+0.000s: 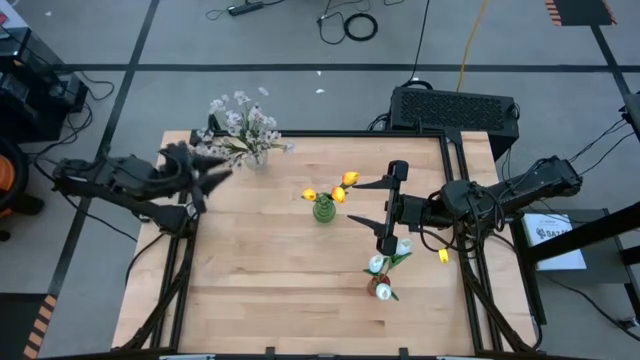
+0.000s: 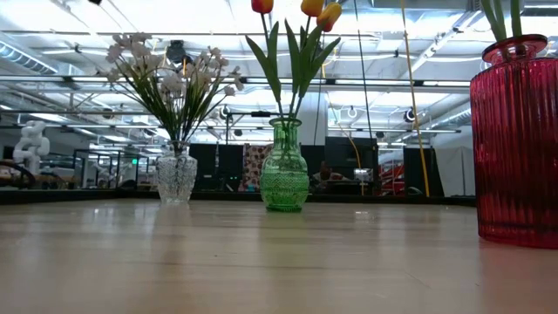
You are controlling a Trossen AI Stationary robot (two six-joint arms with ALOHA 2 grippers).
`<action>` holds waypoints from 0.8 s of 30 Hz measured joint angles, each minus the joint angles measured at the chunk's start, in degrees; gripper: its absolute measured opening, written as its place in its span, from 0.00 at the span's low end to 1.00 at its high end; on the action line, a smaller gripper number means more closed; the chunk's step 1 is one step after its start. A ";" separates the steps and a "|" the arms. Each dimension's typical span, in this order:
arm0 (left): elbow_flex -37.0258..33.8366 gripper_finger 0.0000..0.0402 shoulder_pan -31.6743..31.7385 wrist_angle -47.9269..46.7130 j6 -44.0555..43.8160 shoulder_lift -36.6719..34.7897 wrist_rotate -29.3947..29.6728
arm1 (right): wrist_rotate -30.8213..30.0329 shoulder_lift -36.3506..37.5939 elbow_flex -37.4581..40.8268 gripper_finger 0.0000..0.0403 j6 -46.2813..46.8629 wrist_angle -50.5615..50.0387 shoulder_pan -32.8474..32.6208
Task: Sort flowers into vase by color
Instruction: Put the white flowers into the transparent vase
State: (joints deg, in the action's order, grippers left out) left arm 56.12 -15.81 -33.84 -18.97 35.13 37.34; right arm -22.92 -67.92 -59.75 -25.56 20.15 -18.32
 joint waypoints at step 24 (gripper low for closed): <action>8.09 0.30 1.61 -48.68 -36.10 16.74 22.92 | 0.00 0.00 0.00 0.68 -0.20 -0.91 -0.01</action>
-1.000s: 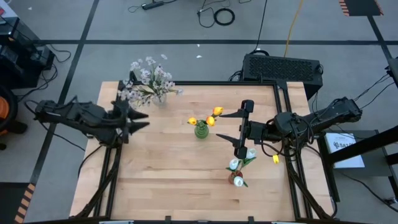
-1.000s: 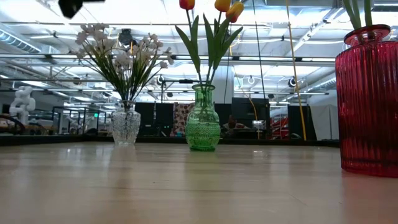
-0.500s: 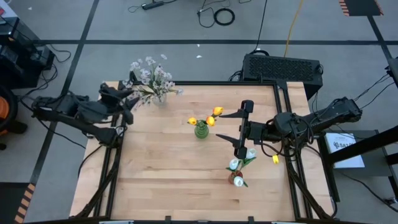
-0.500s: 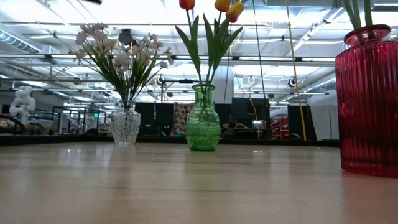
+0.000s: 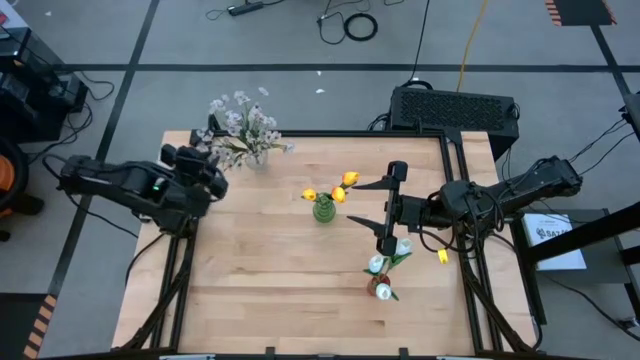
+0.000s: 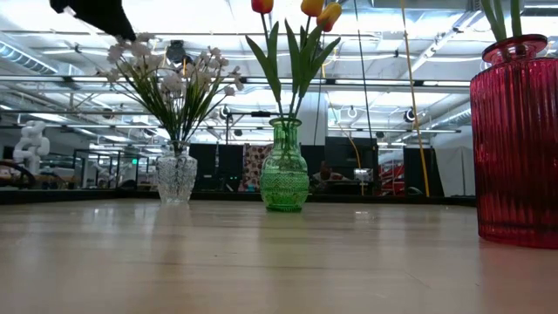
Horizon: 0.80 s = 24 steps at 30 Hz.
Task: Sort flowers into vase by color
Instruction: Put the white flowers into the transparent vase
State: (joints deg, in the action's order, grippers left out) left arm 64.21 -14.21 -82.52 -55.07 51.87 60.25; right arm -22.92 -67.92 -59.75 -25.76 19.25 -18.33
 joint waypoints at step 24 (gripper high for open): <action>-11.83 0.22 13.16 33.56 23.54 5.16 1.71 | 0.00 0.00 0.00 0.68 -0.43 0.00 0.01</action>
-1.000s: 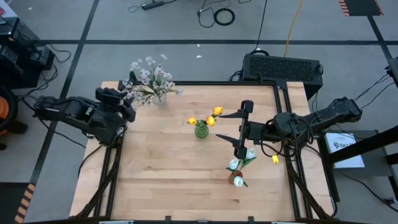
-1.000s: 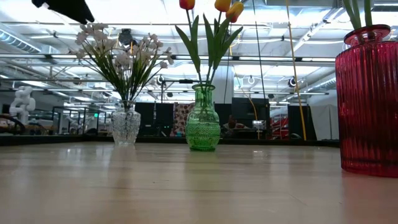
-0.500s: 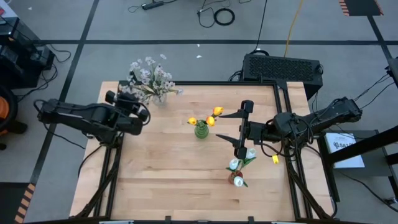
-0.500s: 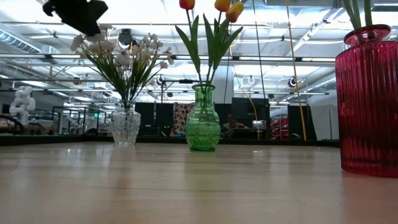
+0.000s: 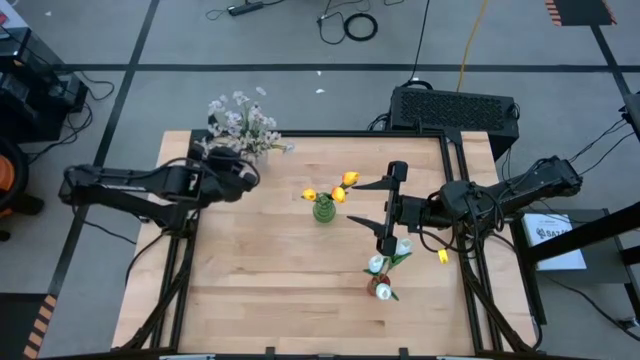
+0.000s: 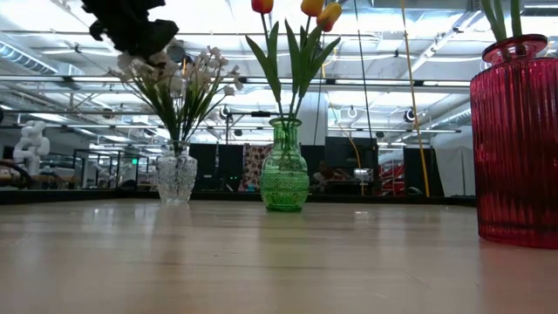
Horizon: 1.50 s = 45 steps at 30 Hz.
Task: Sort flowers into vase by color
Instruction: Put the white flowers into the transparent vase, then return to Home Position
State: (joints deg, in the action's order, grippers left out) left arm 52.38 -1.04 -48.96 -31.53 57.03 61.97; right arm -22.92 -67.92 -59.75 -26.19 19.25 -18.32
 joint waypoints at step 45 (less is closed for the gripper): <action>9.92 0.36 -15.93 2.39 16.31 -4.66 -12.01 | -0.52 6.75 -0.02 0.54 1.94 -11.76 1.22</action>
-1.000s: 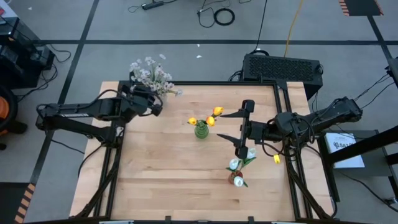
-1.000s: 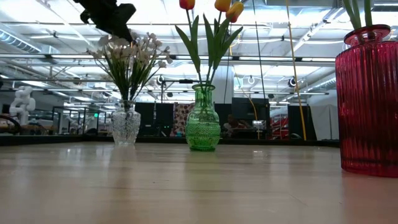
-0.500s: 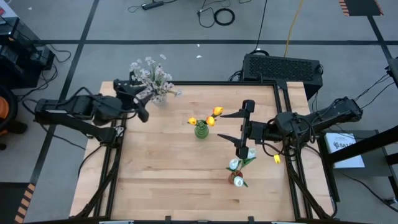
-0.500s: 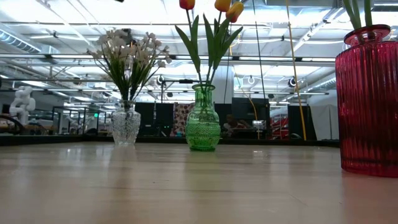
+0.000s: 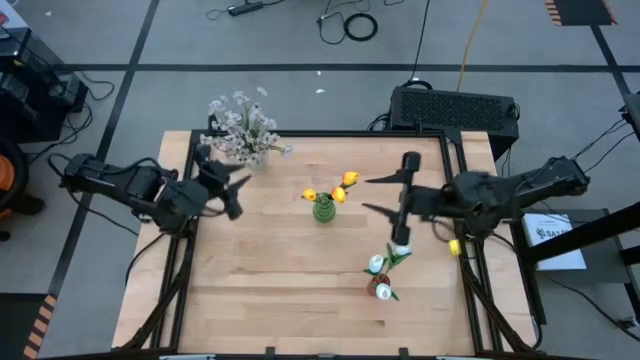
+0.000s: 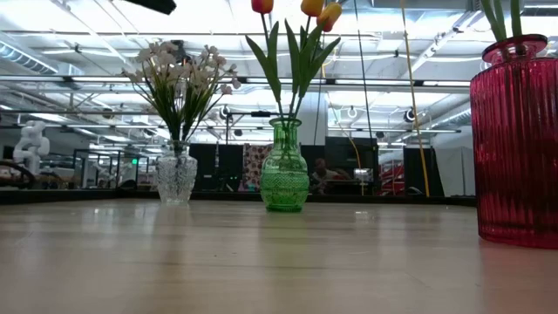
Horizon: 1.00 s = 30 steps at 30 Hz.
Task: Sort flowers into vase by color
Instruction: Return to Home Position
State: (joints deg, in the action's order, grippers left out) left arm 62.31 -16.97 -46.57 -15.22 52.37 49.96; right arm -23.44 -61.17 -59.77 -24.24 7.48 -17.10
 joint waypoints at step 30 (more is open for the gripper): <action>-41.74 0.02 -12.04 44.28 14.20 -26.47 -20.43 | 11.64 31.09 34.98 0.01 19.04 -2.22 8.15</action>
State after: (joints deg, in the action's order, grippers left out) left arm 20.56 -29.02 -2.29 -1.02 25.89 29.53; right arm -11.80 -30.08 -24.79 -5.20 5.26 -8.95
